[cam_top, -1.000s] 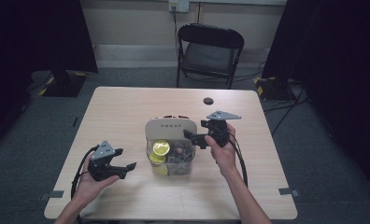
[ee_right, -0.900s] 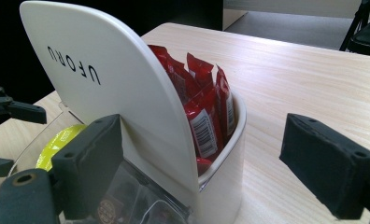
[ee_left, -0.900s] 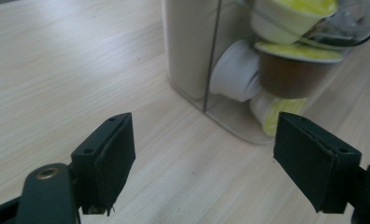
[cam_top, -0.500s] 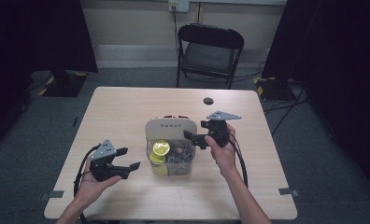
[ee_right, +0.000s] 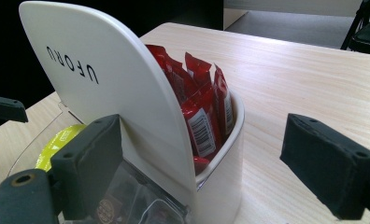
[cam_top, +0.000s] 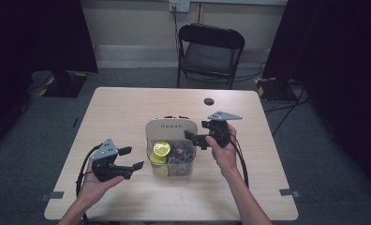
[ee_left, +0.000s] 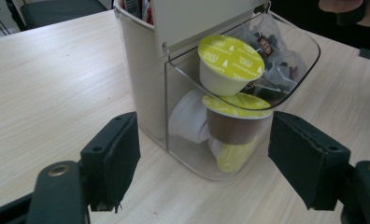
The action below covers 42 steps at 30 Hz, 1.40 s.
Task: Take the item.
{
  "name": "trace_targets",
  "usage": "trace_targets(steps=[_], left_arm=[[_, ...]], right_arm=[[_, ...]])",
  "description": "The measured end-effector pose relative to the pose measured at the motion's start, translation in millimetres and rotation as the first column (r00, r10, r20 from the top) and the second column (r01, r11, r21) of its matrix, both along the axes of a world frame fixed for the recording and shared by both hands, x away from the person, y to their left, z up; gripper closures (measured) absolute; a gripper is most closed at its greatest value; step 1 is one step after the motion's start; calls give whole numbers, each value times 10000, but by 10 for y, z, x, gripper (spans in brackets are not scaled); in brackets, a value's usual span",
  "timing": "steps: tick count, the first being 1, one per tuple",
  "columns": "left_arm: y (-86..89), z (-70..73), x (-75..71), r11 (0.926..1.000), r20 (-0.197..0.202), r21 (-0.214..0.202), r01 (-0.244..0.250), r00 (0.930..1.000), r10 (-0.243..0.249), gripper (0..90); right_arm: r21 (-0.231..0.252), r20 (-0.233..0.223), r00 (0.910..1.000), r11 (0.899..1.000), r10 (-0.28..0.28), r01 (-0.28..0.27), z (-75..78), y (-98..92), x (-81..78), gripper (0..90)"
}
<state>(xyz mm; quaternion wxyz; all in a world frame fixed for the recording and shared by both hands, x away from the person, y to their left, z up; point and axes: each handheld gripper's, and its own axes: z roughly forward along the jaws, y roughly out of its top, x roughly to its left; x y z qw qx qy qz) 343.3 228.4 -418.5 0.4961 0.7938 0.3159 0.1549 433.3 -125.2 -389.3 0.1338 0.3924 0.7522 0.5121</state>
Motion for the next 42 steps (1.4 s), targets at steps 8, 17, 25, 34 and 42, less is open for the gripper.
trace_targets(steps=[8,17,25,34,42], left_arm=[[-116,105,19,9990,330,-176,417,9986,-411,309],[-310,188,97,9956,454,-496,794,9960,-772,342],[-490,174,210,9952,377,-400,892,9954,-877,337],[-563,99,325,9968,-45,-61,795,9968,-795,301],[-651,33,366,9965,-187,100,833,9964,-831,308]], right_arm=[[-10,-95,9999,9999,124,-124,-14,16,15,115],[-94,-8,10000,10000,5,-5,-2,-3,1,115],[-154,-38,9999,9998,108,-109,-22,13,4,118],[-146,-10,10000,9999,54,-54,-10,7,-8,125],[-126,44,10000,9999,38,-37,-4,-2,-8,126]])
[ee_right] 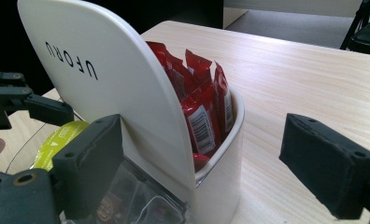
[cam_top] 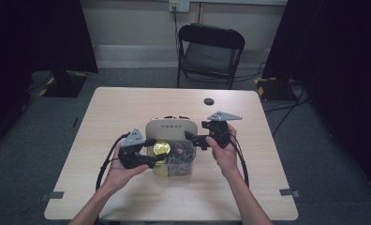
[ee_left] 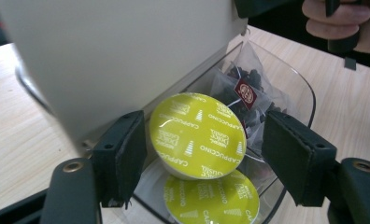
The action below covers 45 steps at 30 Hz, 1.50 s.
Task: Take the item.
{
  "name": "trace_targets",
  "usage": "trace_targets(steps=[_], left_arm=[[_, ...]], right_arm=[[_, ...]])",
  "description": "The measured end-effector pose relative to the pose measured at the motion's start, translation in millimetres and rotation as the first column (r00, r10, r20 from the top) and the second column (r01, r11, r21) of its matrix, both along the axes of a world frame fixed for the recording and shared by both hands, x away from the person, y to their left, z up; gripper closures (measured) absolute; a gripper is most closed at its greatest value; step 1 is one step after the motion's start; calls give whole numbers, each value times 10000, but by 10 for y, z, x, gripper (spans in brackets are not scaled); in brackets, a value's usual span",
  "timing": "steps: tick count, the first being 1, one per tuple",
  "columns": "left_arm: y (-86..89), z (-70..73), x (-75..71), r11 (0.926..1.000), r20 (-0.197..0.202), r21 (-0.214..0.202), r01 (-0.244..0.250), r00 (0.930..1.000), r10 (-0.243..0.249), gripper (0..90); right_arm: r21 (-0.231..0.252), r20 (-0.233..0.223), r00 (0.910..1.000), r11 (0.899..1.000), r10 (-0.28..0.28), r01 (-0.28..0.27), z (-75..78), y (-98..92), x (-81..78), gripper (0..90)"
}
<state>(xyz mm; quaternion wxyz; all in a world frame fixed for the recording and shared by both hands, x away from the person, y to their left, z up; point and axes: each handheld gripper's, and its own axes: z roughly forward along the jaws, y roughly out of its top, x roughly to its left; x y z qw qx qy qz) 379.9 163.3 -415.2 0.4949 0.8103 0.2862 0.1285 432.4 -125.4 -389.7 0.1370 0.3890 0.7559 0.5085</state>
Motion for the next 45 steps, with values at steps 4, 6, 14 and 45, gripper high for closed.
trace_targets(steps=[4,6,14,45], left_arm=[[-38,-22,-4,10000,16,78,45,10000,-45,300],[-40,-24,4,9999,17,155,27,10000,-27,302],[-83,-56,31,9999,-234,-77,146,9996,-148,316],[-86,-47,45,9998,-343,-18,175,9993,-176,378]], right_arm=[[67,4,10000,10000,11,-11,-6,-1,2,126],[67,-4,10000,10000,8,-8,-7,1,3,126],[45,12,10000,10000,-14,14,-5,3,-1,126],[86,-24,10000,10000,-40,40,-6,-7,-2,129]])
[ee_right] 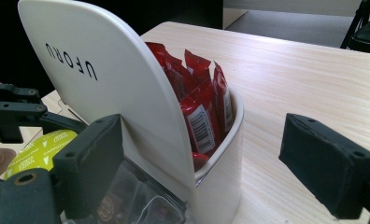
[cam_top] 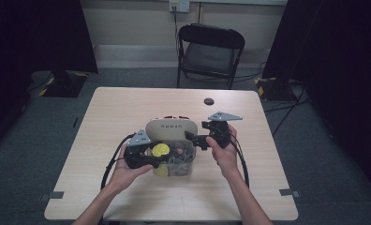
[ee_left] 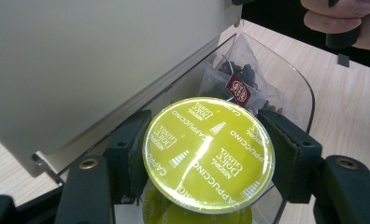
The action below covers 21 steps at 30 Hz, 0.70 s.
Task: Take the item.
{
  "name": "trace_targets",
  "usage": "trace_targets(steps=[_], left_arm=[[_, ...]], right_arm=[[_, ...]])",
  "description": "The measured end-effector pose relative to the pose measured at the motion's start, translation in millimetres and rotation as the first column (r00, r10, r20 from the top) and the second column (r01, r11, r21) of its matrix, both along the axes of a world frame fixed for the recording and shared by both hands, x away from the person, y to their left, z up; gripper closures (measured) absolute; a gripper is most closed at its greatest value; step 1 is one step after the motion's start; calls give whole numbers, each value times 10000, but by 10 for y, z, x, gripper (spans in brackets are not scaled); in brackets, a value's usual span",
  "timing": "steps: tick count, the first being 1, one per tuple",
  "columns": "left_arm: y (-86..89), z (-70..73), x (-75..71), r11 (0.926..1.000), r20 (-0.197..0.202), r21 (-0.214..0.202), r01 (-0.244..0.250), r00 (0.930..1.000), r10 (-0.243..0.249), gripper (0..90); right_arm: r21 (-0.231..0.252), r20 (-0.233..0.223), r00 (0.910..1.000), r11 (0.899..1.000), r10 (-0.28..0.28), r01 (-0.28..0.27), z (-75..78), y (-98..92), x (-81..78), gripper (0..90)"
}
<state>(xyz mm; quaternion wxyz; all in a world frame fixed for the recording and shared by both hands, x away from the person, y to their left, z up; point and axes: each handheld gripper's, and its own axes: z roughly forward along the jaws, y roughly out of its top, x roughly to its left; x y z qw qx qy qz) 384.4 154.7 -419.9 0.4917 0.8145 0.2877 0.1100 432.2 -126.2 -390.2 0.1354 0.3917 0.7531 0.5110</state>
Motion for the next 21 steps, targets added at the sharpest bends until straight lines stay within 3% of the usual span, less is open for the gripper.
trace_targets(steps=[15,21], left_arm=[[108,123,-73,9982,115,-582,157,9998,-151,378],[177,142,-82,9980,171,-597,190,9997,-180,378]], right_arm=[[48,-39,10000,10000,10,-10,-5,-1,3,128],[59,-82,10000,10000,12,-12,-8,-3,4,128]])
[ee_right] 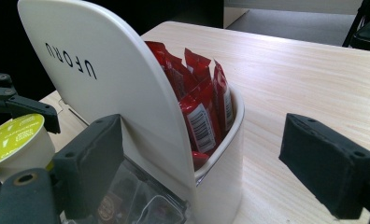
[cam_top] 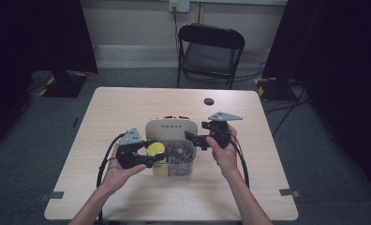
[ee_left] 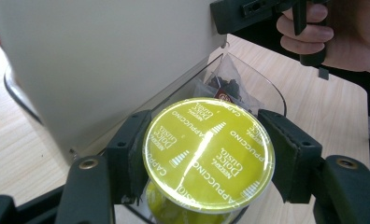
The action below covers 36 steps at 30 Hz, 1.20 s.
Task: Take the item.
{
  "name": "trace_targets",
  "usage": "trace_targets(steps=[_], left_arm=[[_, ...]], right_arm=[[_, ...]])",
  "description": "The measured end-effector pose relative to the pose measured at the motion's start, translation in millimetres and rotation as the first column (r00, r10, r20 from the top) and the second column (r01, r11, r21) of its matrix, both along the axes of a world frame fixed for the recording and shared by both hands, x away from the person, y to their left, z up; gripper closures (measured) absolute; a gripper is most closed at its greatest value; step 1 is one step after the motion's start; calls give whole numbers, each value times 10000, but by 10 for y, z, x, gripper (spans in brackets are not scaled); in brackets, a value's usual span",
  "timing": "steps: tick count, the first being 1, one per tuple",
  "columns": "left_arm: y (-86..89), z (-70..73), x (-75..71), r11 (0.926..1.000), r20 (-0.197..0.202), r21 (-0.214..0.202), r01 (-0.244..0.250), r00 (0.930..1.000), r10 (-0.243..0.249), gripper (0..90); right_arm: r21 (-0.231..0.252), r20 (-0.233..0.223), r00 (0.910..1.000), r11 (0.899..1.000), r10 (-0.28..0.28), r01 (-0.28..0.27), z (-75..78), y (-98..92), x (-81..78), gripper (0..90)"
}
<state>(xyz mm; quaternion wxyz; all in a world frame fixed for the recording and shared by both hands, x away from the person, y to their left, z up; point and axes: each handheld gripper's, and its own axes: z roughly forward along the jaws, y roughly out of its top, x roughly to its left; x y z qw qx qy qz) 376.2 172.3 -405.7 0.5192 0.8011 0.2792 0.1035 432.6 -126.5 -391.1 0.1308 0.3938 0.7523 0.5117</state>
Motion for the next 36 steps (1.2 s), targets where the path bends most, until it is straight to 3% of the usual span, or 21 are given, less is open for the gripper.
trace_targets(steps=[10,36], left_arm=[[69,92,-19,9999,79,-102,138,9999,-137,379],[471,155,13,9989,-115,-401,-259,9996,255,379]], right_arm=[[-30,4,10000,10000,27,-27,-1,2,2,125],[-13,-14,10000,10000,12,-12,-1,0,5,122]])
